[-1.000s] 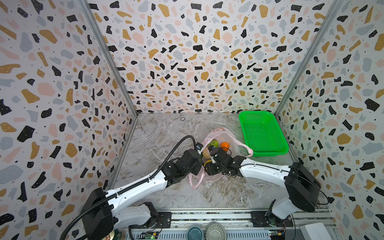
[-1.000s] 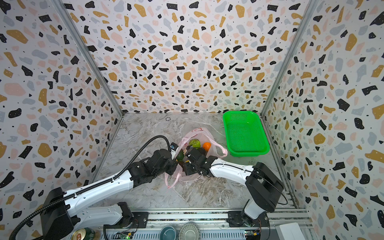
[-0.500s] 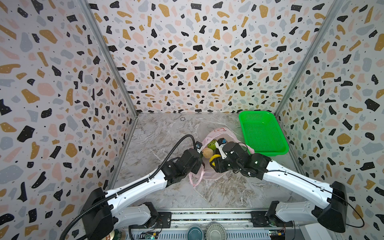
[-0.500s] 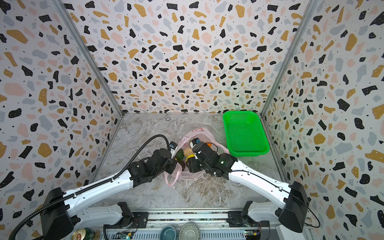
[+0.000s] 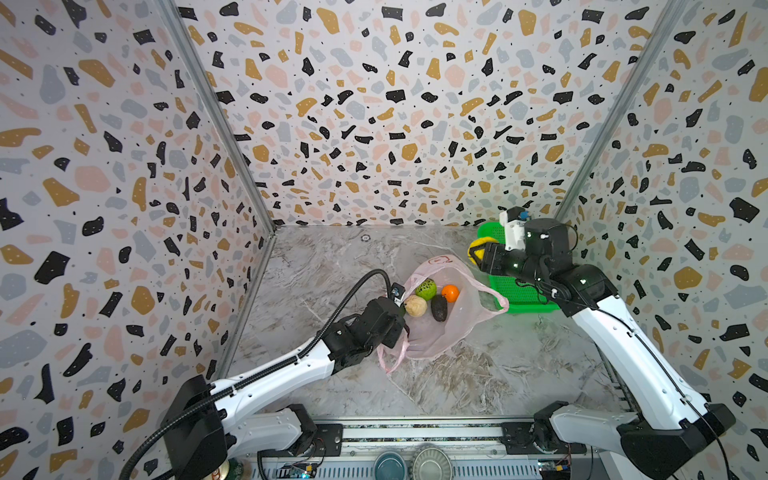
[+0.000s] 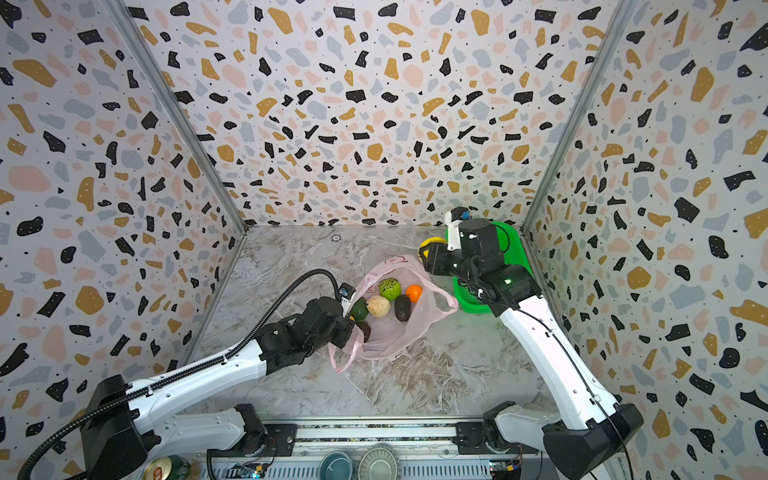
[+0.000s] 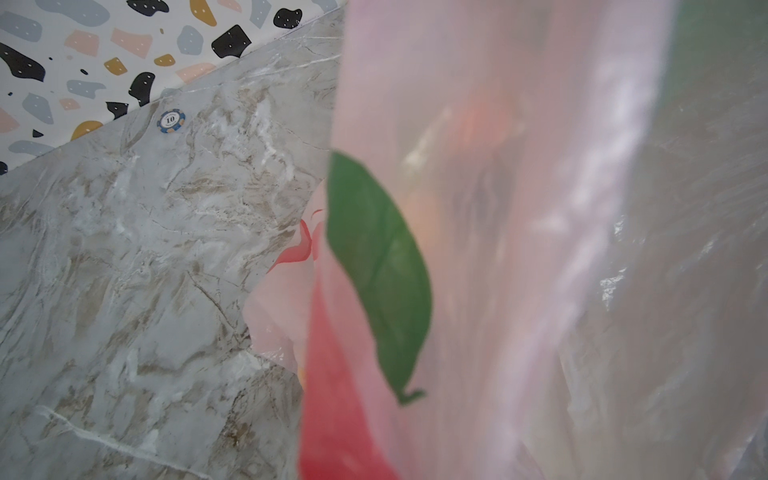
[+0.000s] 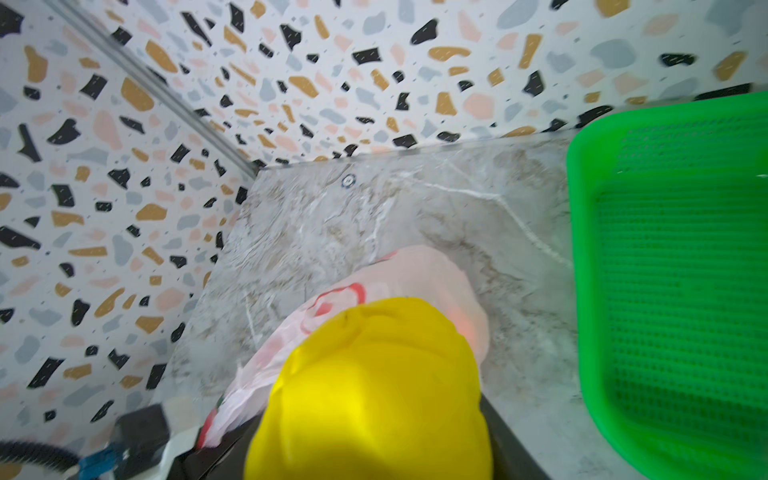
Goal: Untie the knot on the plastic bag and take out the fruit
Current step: 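Lift the yellow lemon out of the bag and carry it to the green basket, then open the right gripper to drop the lemon into the green basket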
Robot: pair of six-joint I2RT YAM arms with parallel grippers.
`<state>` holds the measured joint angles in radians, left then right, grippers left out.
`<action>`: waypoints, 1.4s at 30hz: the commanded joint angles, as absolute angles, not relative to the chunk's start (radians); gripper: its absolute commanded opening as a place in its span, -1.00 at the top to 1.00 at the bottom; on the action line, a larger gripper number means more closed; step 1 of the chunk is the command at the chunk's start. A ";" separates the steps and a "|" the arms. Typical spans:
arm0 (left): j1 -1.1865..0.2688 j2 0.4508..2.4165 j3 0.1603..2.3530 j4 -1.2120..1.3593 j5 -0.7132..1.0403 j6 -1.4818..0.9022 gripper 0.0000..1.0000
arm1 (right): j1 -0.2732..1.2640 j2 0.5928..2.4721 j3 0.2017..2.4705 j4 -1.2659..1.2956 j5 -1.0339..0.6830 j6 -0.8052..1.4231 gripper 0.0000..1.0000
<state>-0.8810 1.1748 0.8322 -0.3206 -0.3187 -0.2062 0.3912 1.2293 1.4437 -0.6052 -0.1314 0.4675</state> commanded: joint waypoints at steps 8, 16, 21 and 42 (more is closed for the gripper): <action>-0.885 1.172 0.873 -0.338 -0.308 -0.186 1.00 | 0.020 1.356 1.293 -0.365 -0.217 0.432 -0.03; -0.885 1.172 0.906 -0.392 -0.314 -0.159 1.00 | -0.094 1.585 1.206 -0.187 -0.160 0.388 -0.03; -0.885 1.181 0.923 -0.410 -0.308 -0.157 1.00 | -0.116 1.718 1.248 -0.175 -0.122 0.354 -0.04; -0.885 1.175 0.904 -0.372 -0.322 -0.165 1.00 | -0.117 1.777 1.314 -0.291 -0.084 0.304 -0.74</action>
<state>-0.8810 1.1851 0.8986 -0.3988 -0.3134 -0.1707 -0.1230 1.8687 1.3010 -0.2443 -0.0860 0.3172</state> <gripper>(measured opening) 0.047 0.869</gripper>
